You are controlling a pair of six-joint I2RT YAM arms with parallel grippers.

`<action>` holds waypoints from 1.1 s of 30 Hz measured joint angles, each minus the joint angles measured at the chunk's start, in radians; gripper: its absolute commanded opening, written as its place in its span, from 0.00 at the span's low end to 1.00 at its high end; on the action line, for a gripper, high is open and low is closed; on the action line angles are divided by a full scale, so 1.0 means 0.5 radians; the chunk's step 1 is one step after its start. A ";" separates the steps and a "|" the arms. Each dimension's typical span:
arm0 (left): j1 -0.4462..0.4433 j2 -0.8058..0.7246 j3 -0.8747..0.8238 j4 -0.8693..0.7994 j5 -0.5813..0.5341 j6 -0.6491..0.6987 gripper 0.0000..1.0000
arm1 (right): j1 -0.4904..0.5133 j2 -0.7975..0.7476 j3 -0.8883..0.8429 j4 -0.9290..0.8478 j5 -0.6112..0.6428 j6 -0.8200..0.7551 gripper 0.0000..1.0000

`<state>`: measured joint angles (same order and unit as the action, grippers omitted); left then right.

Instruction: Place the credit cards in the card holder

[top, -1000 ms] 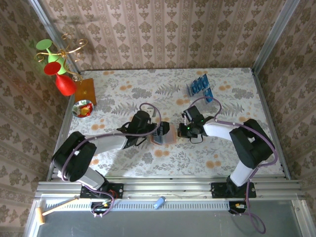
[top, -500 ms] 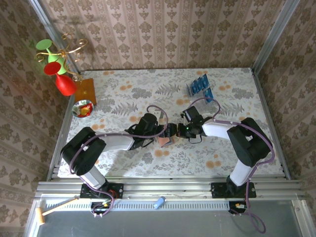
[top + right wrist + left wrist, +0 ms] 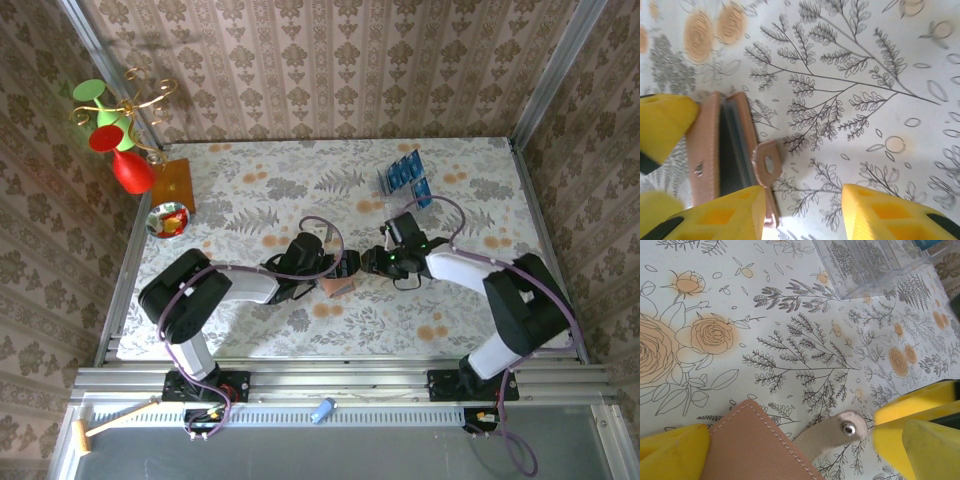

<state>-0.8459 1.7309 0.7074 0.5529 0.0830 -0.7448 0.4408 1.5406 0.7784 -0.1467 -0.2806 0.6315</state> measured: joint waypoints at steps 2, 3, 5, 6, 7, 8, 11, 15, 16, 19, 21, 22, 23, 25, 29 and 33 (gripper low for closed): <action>-0.001 0.004 0.000 0.004 -0.002 0.000 1.00 | -0.010 -0.111 -0.040 -0.006 -0.001 0.002 0.30; -0.004 0.007 0.000 0.005 -0.002 0.000 1.00 | -0.010 -0.166 -0.064 -0.005 -0.002 0.006 0.20; -0.008 0.008 0.000 0.007 -0.008 0.001 1.00 | -0.010 -0.252 -0.115 0.004 -0.012 0.036 0.07; -0.008 0.009 0.000 0.008 -0.008 0.001 1.00 | -0.009 -0.301 -0.155 0.020 -0.023 0.053 0.03; -0.008 0.009 0.000 0.008 -0.008 0.001 1.00 | -0.009 -0.344 -0.194 0.036 -0.035 0.072 0.00; -0.008 0.009 0.000 0.008 -0.008 0.001 1.00 | -0.007 -0.384 -0.233 0.053 -0.047 0.082 0.00; -0.008 0.009 0.002 0.004 -0.008 0.002 1.00 | 0.026 -0.465 -0.338 0.137 -0.069 0.137 0.00; -0.008 0.009 0.011 -0.014 -0.008 0.007 1.00 | 0.157 -0.500 -0.401 0.269 -0.069 0.202 0.00; -0.008 0.009 0.014 -0.017 -0.008 0.007 1.00 | 0.184 -0.500 -0.408 0.311 -0.068 0.215 0.00; -0.008 0.009 0.017 -0.025 -0.008 0.007 1.00 | 0.269 -0.494 -0.433 0.455 -0.059 0.265 0.00; -0.004 0.009 0.018 -0.035 -0.018 0.007 1.00 | 0.309 -0.474 -0.451 0.541 -0.018 0.292 0.00; -0.002 0.009 0.019 -0.047 -0.029 0.008 1.00 | 0.318 -0.456 -0.459 0.574 -0.004 0.307 0.00; 0.002 0.009 0.019 -0.062 -0.044 0.013 1.00 | 0.331 -0.432 -0.465 0.614 0.014 0.318 0.00; 0.011 0.009 0.019 -0.089 -0.071 0.015 1.00 | 0.353 -0.379 -0.471 0.686 0.046 0.343 0.00; 0.034 0.009 0.019 -0.153 -0.113 0.015 1.00 | 0.385 -0.227 -0.494 0.872 0.079 0.386 0.00; 0.018 0.010 0.043 -0.163 -0.089 0.013 1.00 | 0.404 -0.072 -0.513 0.994 0.083 0.423 0.00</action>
<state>-0.8371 1.7359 0.7288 0.4717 0.0383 -0.7383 0.6426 1.5047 0.5217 0.3504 -0.2390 0.8433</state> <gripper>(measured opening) 0.999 0.068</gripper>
